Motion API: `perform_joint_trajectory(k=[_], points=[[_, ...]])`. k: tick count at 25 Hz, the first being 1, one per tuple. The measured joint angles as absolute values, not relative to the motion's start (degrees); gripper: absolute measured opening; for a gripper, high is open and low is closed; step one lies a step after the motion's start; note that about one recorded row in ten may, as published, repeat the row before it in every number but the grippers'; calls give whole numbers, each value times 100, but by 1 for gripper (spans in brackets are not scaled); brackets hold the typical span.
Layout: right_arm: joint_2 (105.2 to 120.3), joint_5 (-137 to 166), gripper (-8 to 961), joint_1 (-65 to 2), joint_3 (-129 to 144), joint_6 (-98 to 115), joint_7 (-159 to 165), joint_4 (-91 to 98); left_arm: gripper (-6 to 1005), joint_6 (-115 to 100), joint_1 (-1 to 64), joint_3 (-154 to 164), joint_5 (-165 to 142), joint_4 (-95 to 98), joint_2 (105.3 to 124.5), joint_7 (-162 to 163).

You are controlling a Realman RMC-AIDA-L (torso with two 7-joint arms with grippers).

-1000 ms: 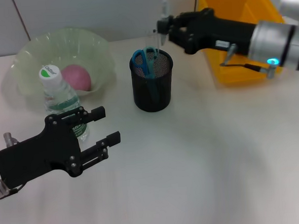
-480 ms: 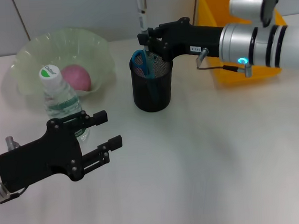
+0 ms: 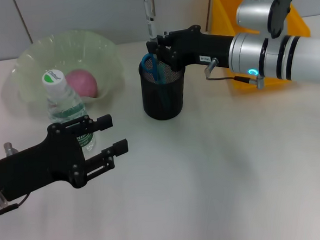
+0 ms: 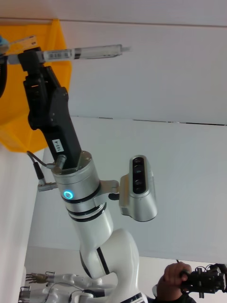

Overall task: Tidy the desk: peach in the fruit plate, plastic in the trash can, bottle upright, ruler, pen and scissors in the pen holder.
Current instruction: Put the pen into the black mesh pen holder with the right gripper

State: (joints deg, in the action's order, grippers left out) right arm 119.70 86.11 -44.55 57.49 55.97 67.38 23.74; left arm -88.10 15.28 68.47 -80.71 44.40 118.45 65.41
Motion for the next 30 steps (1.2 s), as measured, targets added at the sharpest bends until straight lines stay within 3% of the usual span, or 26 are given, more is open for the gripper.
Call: perform_joint_trajectory(k=[25, 30], points=[[11971, 8604, 160, -4457, 5881, 5373, 6699, 2099, 575, -8913, 1470, 6842, -8062, 4615, 11845, 6721], [11971, 8601, 346, -4367, 5846, 5493, 6714, 2096, 577, -8926, 1463, 6837, -8059, 4644, 11836, 6757]])
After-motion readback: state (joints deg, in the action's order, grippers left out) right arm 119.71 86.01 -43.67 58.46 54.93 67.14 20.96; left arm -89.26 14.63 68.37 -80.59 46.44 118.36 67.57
